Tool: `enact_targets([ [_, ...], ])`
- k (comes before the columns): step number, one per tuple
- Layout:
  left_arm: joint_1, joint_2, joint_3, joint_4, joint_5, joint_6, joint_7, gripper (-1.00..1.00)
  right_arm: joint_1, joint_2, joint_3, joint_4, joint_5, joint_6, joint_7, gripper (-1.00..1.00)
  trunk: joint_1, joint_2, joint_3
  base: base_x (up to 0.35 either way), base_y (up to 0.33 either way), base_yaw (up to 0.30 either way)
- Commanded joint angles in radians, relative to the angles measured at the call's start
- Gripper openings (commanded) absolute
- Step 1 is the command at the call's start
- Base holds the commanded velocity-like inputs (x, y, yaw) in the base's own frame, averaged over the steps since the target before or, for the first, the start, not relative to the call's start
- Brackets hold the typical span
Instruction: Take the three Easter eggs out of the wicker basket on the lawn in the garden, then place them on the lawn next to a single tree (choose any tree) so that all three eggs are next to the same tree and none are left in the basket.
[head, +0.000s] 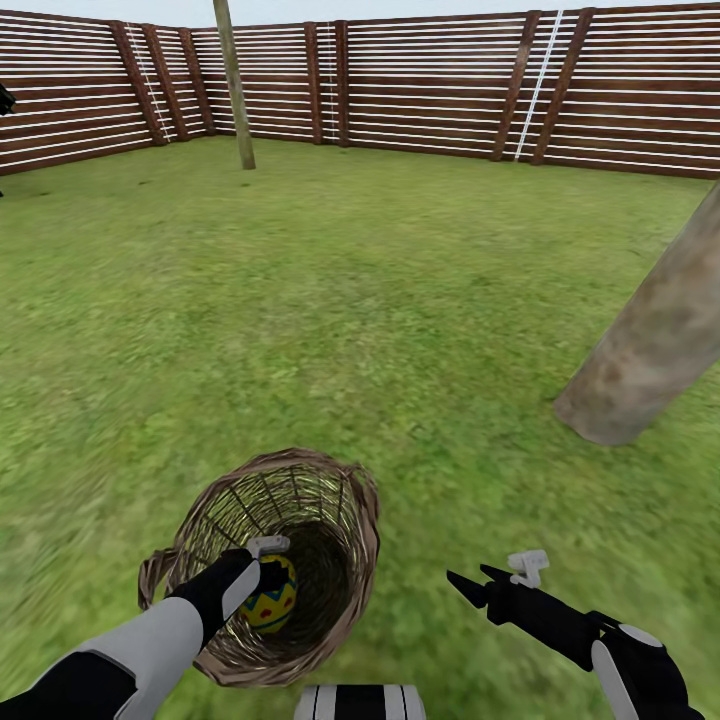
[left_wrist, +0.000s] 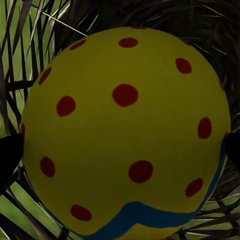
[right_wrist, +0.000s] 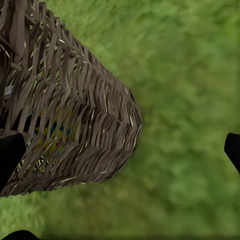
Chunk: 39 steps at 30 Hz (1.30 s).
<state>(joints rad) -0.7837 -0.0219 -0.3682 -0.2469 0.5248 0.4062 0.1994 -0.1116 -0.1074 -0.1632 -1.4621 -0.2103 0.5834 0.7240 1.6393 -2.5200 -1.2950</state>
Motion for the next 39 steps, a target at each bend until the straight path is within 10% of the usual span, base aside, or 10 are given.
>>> enact_targets([
  [1,0.0,0.0,-0.008,-0.002,0.011,0.004,0.008,1.0,0.0,0.0,-0.001,0.0,-0.006,0.007,0.001,1.0,0.0,0.0,-0.001,0.0,0.0,0.0],
  [2,0.0,0.0,-0.008,-0.002,0.011,0.004,0.008,-1.0,0.0,0.0,-0.001,0.0,-0.006,0.007,0.001,1.0,0.0,0.0,-0.001,0.0,0.0,0.0],
  [39,0.0,-0.004,-0.014,-0.006,0.011,-0.01,0.007,-1.0,0.0,0.0,-0.001,-0.001,-0.006,0.007,0.002,1.0,-0.001,0.0,0.007,0.0,0.0,0.0],
])
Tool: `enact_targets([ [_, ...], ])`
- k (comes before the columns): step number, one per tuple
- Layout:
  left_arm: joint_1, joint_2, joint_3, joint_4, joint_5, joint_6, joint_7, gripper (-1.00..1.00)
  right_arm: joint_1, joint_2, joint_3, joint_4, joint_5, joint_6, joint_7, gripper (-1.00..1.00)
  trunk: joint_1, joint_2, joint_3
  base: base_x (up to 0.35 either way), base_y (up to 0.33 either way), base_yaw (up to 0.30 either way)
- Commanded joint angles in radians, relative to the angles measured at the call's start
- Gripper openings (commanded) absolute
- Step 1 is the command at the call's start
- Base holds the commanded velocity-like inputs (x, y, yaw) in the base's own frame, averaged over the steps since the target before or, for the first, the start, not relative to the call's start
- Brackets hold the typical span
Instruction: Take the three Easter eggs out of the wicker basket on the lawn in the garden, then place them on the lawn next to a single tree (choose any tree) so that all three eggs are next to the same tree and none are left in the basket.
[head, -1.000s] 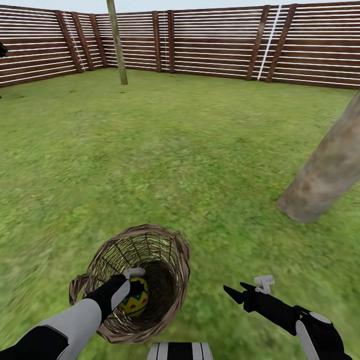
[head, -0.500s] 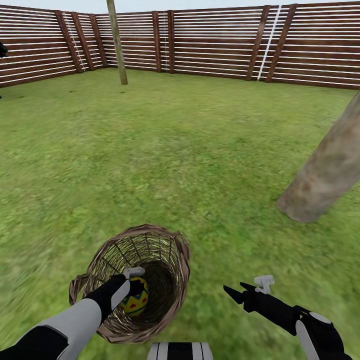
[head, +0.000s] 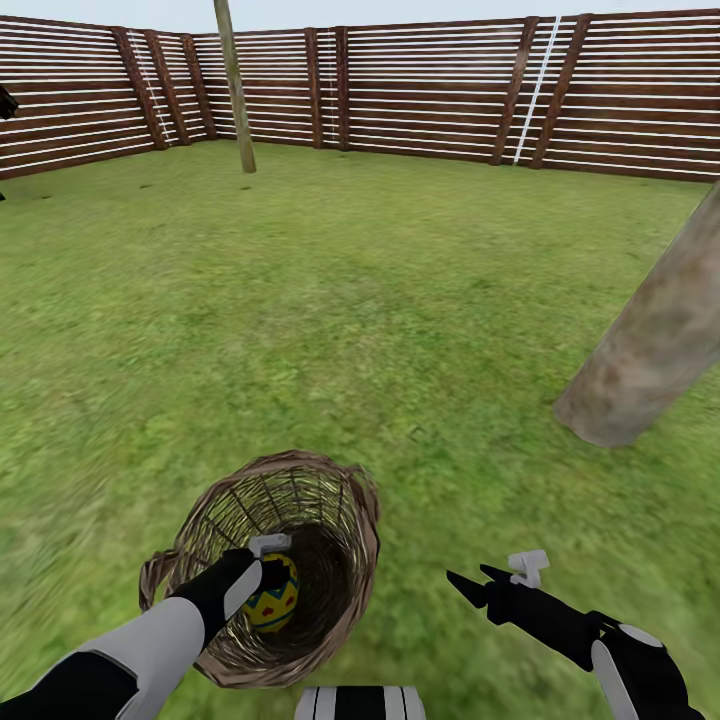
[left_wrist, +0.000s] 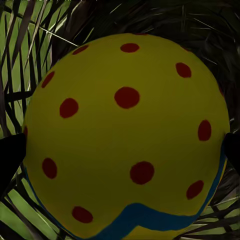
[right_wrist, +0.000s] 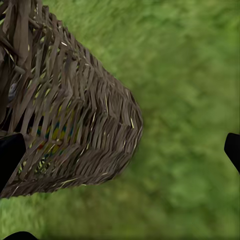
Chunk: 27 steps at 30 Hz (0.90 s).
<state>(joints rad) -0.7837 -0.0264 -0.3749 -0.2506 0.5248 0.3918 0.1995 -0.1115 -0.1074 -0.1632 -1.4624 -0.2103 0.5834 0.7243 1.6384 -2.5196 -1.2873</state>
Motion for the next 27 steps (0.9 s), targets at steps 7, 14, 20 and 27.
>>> enact_targets([
  [7,0.0,0.0,-0.005,-0.001,0.01,0.007,0.005,-1.0,0.0,0.0,-0.001,0.0,-0.006,0.007,0.001,1.0,-0.003,0.001,0.022,0.0,0.0,0.0],
  [14,0.0,-0.002,-0.009,-0.001,0.009,0.007,0.006,-1.0,0.0,0.0,-0.001,0.0,-0.006,0.007,0.001,1.0,-0.006,0.003,0.05,-0.047,0.0,0.0],
  [20,0.0,-0.004,-0.012,-0.002,0.004,0.005,0.007,-1.0,0.0,0.0,-0.001,0.0,-0.006,0.007,0.0,1.0,-0.009,0.004,0.073,-0.134,0.0,0.0],
  [27,0.0,-0.01,-0.012,-0.003,0.002,0.003,0.008,-1.0,0.0,0.0,-0.001,0.0,-0.006,0.007,0.001,1.0,-0.012,0.006,0.1,-0.009,0.0,0.0],
])
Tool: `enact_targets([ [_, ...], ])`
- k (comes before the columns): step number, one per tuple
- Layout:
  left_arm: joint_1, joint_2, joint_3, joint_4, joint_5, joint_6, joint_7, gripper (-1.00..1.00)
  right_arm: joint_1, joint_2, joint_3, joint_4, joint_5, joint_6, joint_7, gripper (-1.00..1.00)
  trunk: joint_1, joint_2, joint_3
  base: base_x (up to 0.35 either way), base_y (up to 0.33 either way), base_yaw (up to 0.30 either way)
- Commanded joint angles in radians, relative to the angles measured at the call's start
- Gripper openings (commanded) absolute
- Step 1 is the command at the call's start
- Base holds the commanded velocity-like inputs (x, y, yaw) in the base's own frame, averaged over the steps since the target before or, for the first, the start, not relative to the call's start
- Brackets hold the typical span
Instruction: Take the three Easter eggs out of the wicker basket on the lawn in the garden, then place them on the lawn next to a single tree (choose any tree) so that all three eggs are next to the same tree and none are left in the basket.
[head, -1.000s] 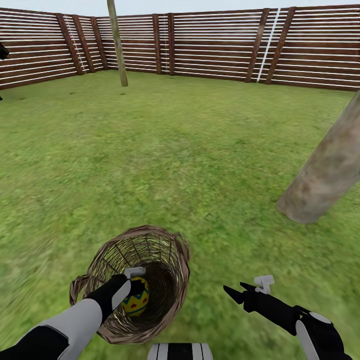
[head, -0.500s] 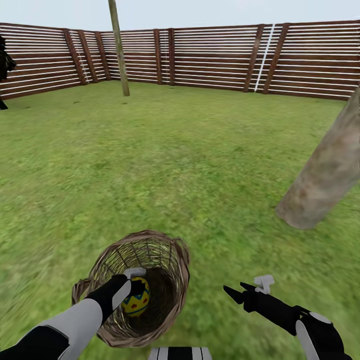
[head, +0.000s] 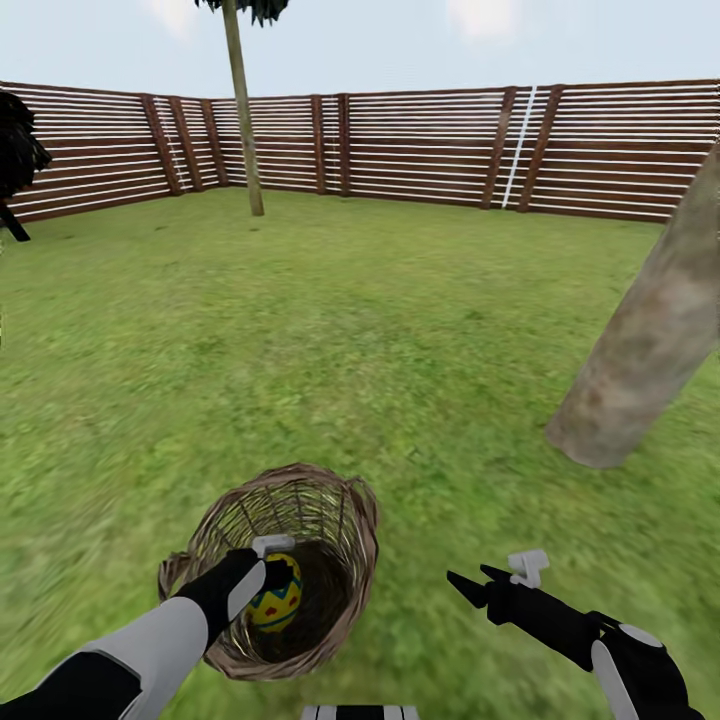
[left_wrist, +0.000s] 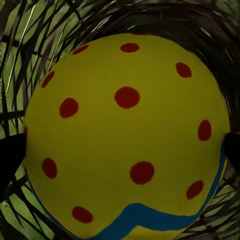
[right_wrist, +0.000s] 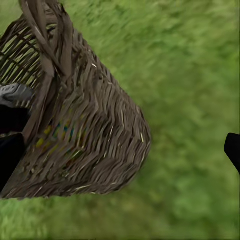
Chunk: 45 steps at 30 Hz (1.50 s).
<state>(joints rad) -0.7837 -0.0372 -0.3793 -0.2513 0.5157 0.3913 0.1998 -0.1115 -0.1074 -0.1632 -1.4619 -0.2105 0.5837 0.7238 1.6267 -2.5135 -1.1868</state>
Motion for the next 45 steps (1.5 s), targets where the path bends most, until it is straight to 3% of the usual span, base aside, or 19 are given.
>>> enact_targets([
  [1,0.0,0.0,-0.008,-0.007,0.011,0.004,0.008,-1.0,0.0,0.0,-0.001,0.0,-0.006,0.007,0.001,1.0,-0.001,0.0,0.003,-0.12,0.0,0.0],
  [14,0.001,0.001,-0.008,-0.069,0.008,0.005,0.02,-1.0,0.0,0.0,-0.001,0.0,-0.006,0.007,0.002,1.0,-0.006,0.003,0.053,-0.074,0.0,0.0],
  [21,0.01,0.002,-0.007,-0.162,0.009,0.023,0.034,-1.0,0.0,0.0,-0.001,0.0,-0.006,0.007,0.001,1.0,-0.01,0.005,0.081,-0.092,0.0,0.0],
  [34,0.009,0.002,-0.007,-0.176,0.009,0.026,0.04,-1.0,0.0,0.0,-0.001,-0.001,-0.006,0.007,0.002,1.0,-0.015,0.008,0.131,-0.122,0.0,0.0],
  [42,0.014,0.003,-0.007,-0.317,0.009,0.077,0.045,-1.0,0.0,0.0,-0.001,0.0,-0.006,0.007,0.002,1.0,-0.019,0.01,0.162,-0.072,0.0,0.0],
  [45,0.015,0.002,-0.007,-0.329,0.009,0.082,0.056,-1.0,0.0,0.0,-0.001,0.0,-0.006,0.007,0.002,1.0,-0.02,0.01,0.173,-0.008,0.0,0.0],
])
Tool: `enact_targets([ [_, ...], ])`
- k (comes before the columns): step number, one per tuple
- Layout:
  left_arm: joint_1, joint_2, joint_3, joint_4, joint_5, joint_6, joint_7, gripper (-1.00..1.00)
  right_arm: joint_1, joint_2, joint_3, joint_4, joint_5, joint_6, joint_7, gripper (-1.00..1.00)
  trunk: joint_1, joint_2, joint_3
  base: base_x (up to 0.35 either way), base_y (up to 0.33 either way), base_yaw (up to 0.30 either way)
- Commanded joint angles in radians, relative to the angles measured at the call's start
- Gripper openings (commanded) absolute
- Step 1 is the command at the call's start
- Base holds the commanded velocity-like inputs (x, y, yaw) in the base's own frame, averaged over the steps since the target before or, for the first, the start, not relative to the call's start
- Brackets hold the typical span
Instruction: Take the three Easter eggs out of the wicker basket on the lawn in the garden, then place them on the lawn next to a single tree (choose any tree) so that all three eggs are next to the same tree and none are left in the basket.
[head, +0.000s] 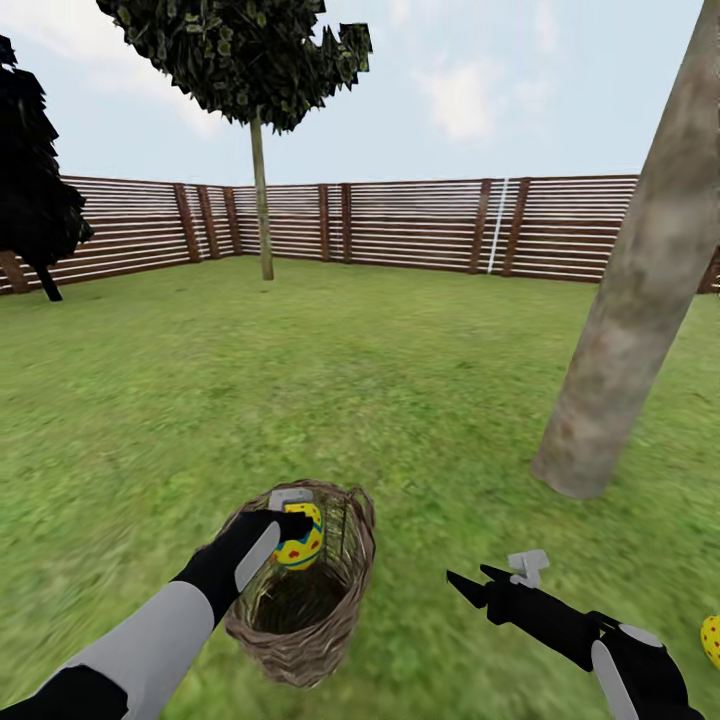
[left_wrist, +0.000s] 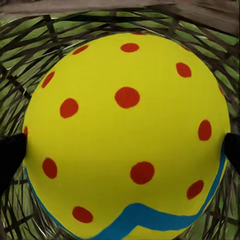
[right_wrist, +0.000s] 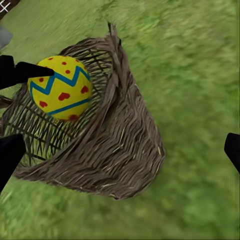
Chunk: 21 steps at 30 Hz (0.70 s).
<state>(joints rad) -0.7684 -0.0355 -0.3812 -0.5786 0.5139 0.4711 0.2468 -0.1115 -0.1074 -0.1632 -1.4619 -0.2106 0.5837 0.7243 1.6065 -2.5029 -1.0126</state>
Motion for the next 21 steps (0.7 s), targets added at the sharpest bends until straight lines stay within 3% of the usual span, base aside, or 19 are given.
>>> enact_targets([
  [1,0.0,0.001,-0.005,-0.003,0.011,0.003,0.011,-1.0,-0.001,0.0,-0.001,0.0,-0.006,0.007,0.001,1.0,-0.001,0.0,0.003,-0.096,0.0,0.0],
  [16,0.0,0.001,-0.005,-0.018,0.011,0.003,0.023,-1.0,-0.001,0.0,-0.001,0.0,-0.006,0.008,0.001,1.0,-0.014,0.017,0.06,-0.094,0.0,0.0],
  [19,0.028,0.002,-0.005,-0.126,0.014,0.026,0.082,-1.0,-0.001,0.0,-0.002,0.0,-0.006,0.008,0.001,1.0,-0.026,0.038,0.069,-0.012,0.0,0.0],
  [21,0.071,0.005,-0.004,-0.251,0.013,0.08,0.102,-1.0,-0.001,0.0,-0.002,0.0,-0.006,0.008,0.0,1.0,-0.033,0.052,0.075,-0.003,0.0,0.0],
])
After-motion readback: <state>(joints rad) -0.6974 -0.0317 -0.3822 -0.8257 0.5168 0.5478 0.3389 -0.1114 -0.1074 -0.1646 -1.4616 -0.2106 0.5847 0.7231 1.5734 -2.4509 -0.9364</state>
